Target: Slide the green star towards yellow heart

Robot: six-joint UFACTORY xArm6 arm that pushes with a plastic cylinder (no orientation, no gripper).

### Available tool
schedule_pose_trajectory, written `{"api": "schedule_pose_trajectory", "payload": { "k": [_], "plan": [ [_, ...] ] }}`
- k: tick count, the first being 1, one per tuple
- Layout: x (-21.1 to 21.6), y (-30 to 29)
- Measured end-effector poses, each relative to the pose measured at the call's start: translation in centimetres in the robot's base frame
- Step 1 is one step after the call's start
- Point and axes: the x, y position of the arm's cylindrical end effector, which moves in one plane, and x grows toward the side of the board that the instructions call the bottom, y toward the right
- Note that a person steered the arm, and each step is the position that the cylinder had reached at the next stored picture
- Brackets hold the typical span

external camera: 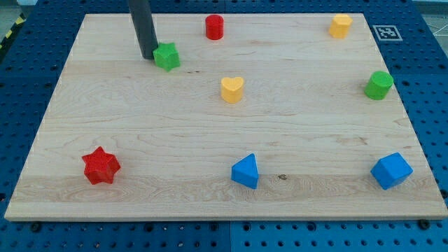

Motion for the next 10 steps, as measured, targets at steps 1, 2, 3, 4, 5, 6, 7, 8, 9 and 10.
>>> {"api": "schedule_pose_trajectory", "payload": {
  "k": [1, 2, 3, 4, 5, 6, 7, 8, 9, 10],
  "plan": [
    [1.8, 3.0],
    [-0.9, 1.2],
    [-4.1, -1.8],
    [-5.1, -0.5],
    [-4.7, 5.0],
    [-0.9, 6.2],
    [2.5, 6.2],
    [2.8, 7.0],
    [2.7, 3.8],
    [3.6, -1.8]
  ]
}}
